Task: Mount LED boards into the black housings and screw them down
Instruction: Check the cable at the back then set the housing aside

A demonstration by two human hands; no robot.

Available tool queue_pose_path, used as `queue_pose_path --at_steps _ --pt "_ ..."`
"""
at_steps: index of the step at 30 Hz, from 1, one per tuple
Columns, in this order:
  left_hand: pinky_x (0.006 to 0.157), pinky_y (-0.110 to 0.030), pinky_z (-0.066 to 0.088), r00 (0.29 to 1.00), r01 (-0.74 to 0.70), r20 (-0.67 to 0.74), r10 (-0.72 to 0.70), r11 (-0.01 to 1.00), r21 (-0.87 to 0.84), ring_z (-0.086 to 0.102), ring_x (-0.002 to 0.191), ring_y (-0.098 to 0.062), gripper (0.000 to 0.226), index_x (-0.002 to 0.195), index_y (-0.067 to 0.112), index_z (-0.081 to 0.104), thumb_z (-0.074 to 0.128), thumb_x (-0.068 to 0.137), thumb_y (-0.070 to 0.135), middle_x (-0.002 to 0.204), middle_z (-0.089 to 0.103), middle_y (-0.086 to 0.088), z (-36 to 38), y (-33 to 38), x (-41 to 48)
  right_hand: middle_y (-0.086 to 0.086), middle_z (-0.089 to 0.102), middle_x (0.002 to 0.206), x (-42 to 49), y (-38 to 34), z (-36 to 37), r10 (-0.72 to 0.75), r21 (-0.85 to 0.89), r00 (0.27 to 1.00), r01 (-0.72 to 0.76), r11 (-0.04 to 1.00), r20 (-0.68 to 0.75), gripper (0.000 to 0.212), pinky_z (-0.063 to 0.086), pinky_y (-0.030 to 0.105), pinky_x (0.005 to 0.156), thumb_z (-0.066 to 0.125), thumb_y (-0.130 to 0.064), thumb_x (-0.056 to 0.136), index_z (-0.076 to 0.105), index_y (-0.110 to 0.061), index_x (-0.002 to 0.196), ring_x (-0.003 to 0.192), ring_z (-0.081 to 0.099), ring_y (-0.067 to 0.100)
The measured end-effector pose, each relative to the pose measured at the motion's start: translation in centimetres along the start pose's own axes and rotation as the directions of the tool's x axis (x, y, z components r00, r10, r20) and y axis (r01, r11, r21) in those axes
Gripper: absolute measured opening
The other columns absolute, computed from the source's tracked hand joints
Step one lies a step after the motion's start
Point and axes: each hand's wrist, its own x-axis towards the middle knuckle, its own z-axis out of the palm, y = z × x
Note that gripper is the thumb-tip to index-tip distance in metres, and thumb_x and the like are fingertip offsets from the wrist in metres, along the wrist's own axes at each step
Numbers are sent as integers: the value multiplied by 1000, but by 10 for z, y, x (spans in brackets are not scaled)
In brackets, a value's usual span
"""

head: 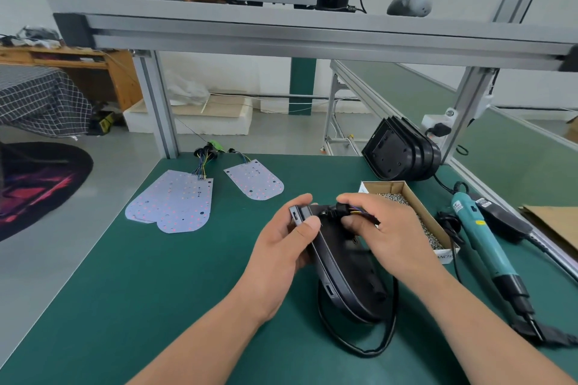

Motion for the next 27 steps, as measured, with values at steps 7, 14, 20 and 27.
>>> queue_pose_path --at_steps 7,14,20,27 --pt "98 -40 58 1000 9 11 -9 1000 -4 68 119 -24 48 141 26 62 70 94 28 141 66 -15 -5 1 2 -22 74 113 0 -1 4 10 -36 999 -12 999 -43 35 47 13 97 78 -15 94 76 -27 127 110 67 -3" --pt "108 -49 56 999 -33 35 29 994 107 67 119 -19 44 139 25 61 67 96 29 135 71 -1 -6 3 1 4 73 91 4 -4 4 -47 -34 998 45 998 -38 37 47 28 83 76 -9 95 75 -19 130 89 65 17" --pt "103 -42 59 996 -63 78 48 976 207 67 119 -16 44 141 27 59 62 98 31 135 69 -4 -7 10 -1 0 65 85 3 -8 2 -130 -17 989 129 991 -70 37 44 17 80 74 -1 94 75 -12 128 87 60 10" --pt "114 -45 51 995 -75 85 54 959 273 62 131 -22 45 144 28 54 60 99 34 136 68 -1 -6 10 -2 -3 65 85 5 -16 0 -129 -105 990 123 987 -59 35 47 23 80 75 -3 94 76 -11 128 86 61 12"
